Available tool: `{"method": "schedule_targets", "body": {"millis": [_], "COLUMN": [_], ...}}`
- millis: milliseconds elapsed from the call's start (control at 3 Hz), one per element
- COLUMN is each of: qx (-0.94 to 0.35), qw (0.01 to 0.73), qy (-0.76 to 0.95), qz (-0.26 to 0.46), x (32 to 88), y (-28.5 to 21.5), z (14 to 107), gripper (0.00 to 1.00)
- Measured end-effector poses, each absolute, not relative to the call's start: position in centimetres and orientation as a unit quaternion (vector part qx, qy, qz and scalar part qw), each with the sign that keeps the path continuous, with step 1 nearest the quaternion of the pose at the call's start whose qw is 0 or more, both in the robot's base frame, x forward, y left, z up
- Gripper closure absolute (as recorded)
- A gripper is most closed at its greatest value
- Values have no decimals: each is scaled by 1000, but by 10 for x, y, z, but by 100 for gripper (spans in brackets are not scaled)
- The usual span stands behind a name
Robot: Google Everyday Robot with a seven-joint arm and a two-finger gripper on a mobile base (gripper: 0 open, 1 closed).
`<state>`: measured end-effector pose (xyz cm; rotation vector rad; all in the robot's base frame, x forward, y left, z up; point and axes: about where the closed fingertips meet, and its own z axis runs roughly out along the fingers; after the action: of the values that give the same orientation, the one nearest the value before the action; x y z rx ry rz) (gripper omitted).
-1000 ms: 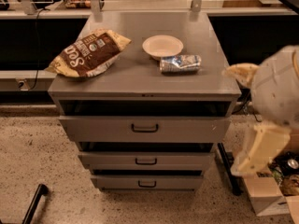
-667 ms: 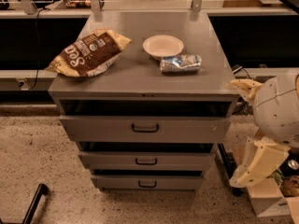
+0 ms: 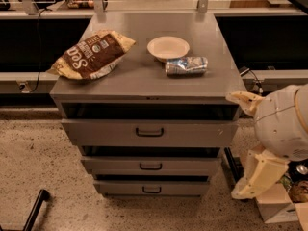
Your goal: Open middle drawer
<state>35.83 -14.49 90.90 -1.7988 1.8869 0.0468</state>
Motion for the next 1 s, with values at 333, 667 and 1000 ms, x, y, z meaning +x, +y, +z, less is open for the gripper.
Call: {"method": "schedule_targets", "body": {"millis": [333, 667, 1000], "qx": [-638, -603, -602], "qw": [302, 358, 383], "qy": [705, 701, 691], "qz": [72, 130, 117], "x": [364, 371, 390], "y": [-151, -144, -151], "z": [827, 746, 725], "gripper": [0, 0, 0]}}
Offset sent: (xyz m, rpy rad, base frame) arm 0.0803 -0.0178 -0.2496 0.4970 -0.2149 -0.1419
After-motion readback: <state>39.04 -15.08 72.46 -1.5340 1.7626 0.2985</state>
